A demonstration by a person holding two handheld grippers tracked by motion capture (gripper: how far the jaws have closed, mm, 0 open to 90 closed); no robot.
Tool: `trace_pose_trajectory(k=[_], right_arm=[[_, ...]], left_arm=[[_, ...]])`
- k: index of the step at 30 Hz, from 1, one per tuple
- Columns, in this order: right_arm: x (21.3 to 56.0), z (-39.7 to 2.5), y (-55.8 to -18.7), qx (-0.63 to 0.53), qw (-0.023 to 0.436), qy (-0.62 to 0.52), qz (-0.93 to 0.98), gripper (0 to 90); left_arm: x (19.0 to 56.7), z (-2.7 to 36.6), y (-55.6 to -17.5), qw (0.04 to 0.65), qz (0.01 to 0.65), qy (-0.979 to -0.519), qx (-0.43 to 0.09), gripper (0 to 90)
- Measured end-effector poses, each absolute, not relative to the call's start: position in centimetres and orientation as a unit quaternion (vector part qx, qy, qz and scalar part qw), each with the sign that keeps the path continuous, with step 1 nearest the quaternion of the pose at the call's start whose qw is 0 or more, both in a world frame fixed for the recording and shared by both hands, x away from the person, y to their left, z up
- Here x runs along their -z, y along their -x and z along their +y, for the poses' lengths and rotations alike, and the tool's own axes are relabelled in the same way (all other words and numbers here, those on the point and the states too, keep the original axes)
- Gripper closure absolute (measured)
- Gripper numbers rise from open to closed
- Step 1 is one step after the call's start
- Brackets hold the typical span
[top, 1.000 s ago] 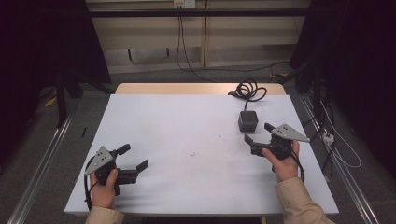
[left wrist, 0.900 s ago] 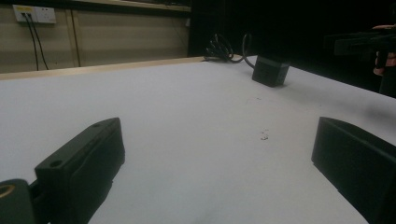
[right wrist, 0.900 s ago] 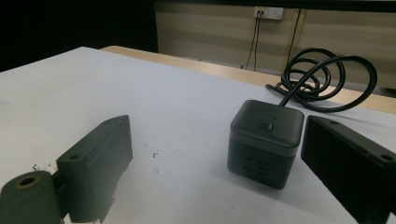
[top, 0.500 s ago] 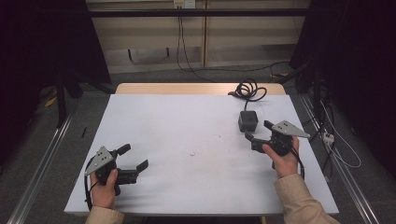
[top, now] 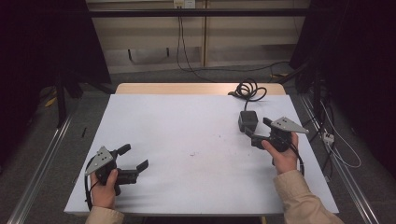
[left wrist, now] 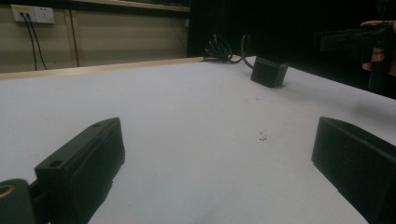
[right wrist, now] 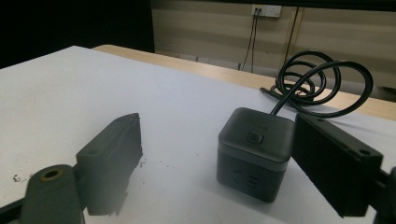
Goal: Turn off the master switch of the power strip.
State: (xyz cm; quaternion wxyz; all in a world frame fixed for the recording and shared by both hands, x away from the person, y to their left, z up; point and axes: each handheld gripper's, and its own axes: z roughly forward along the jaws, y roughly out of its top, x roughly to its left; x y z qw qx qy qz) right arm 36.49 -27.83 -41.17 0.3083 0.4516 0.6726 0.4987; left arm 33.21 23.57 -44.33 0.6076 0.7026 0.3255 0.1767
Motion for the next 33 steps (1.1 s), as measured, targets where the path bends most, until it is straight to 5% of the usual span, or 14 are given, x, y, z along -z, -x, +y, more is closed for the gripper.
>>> trace_pose_trajectory(k=[33], right_arm=[[40.6, -27.9, -38.7, -0.493, 0.314, -0.448, 0.677, 39.4]], left_arm=[[44.3, 23.6, -33.2, 0.609, 0.326, -0.702, -0.176, 2.2]])
